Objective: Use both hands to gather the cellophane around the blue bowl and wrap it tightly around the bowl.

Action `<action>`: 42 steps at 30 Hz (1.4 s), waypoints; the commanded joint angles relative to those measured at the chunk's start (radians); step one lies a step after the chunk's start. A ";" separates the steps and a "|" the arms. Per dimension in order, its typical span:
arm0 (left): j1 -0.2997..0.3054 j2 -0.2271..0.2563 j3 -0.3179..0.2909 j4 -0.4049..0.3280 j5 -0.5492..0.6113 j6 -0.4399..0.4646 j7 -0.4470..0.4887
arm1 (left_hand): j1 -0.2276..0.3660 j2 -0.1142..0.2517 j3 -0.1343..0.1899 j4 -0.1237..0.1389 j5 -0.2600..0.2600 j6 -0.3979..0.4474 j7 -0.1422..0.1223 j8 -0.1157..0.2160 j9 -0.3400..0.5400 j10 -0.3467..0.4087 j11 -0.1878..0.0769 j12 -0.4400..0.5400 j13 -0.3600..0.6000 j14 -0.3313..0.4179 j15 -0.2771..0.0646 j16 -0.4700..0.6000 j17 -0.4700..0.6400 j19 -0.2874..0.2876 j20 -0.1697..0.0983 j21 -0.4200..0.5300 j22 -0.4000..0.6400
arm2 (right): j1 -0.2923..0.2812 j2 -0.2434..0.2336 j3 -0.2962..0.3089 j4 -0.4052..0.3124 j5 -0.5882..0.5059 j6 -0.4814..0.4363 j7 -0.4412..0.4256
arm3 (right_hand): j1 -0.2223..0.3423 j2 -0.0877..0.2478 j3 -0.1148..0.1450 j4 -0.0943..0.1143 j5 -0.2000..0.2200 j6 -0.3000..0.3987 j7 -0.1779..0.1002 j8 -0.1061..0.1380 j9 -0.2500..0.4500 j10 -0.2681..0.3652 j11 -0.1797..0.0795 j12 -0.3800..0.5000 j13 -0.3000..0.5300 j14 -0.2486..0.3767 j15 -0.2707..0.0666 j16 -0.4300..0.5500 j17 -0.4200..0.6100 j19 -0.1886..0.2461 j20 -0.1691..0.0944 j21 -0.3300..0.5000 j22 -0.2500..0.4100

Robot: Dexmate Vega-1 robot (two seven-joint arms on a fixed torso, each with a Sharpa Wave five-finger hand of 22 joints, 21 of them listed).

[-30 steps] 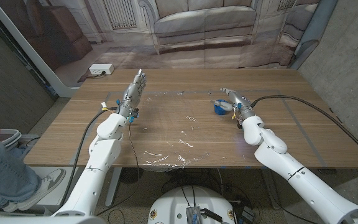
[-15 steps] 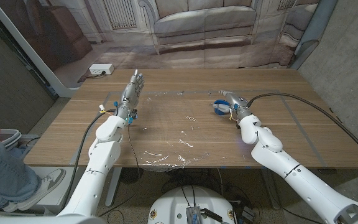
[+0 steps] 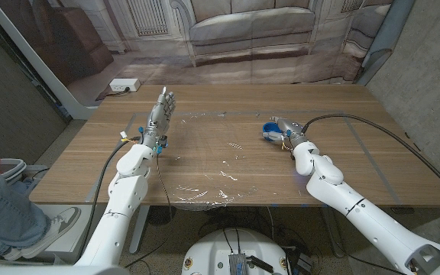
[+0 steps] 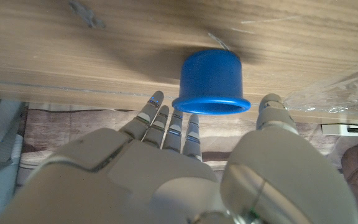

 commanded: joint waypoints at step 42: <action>0.081 0.036 -0.029 -0.131 0.034 0.087 0.046 | 0.020 0.032 0.008 0.009 -0.010 0.012 -0.001 -0.006 0.005 0.018 0.001 -0.003 0.005 0.014 0.007 -0.003 0.002 0.001 0.026 0.001 0.006 | -0.046 -0.038 0.002 -0.128 -0.045 0.120 -0.043 | 0.132 0.050 0.042 0.010 -0.006 0.242 -0.109 0.066 0.008 0.287 -0.128 0.091 0.004 0.290 -0.104 0.040 0.010 0.288 -0.045 0.036 0.014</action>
